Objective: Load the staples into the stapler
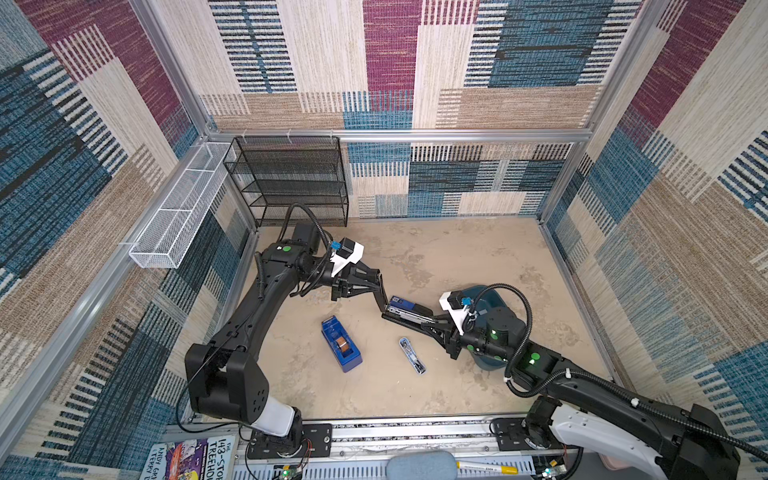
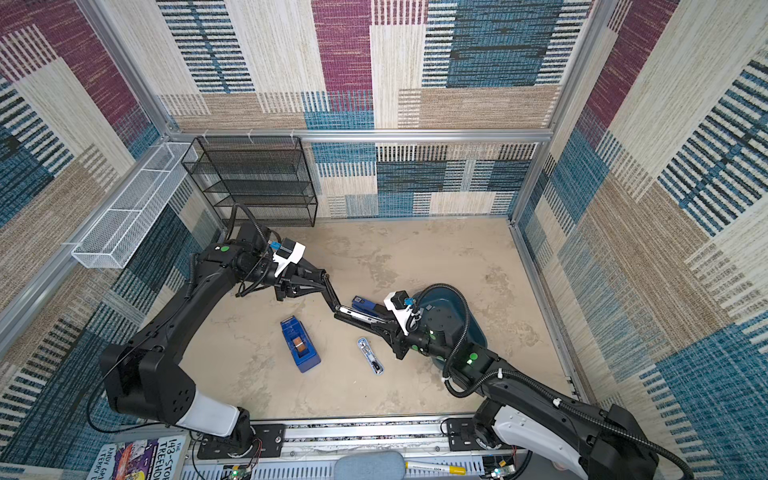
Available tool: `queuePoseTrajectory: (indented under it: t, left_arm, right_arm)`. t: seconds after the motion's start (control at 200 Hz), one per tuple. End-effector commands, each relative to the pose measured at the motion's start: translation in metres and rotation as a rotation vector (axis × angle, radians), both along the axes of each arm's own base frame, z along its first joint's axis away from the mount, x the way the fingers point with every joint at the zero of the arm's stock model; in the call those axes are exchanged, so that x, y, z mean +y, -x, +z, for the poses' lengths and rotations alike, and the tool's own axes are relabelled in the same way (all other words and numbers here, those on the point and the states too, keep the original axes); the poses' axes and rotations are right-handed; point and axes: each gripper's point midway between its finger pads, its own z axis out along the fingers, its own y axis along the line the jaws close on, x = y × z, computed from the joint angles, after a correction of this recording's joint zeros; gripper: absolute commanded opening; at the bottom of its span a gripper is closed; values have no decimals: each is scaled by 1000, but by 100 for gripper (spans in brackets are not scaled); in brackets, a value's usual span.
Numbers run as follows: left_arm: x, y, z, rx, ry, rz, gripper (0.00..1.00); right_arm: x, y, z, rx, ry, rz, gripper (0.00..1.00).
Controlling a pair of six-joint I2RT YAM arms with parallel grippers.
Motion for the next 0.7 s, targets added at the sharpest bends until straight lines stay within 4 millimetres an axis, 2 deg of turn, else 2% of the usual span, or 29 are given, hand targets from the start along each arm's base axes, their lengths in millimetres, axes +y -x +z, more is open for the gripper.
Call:
queuePoseTrajectory:
  t: [0.0,0.441,0.691]
  left_arm:
    - [9,-15,-4,-159,-7,24,0]
    - [26,-34,-49,-146,-132,88,0]
    - [37,-42,-54,-142,-133,126,0]
  right_arm:
    - [-4,1,-11,54,17,-21,0]
    - [-10,3,-5,24,-10,-37,0]
    - [-11,4,-4,11,-17,-40,0]
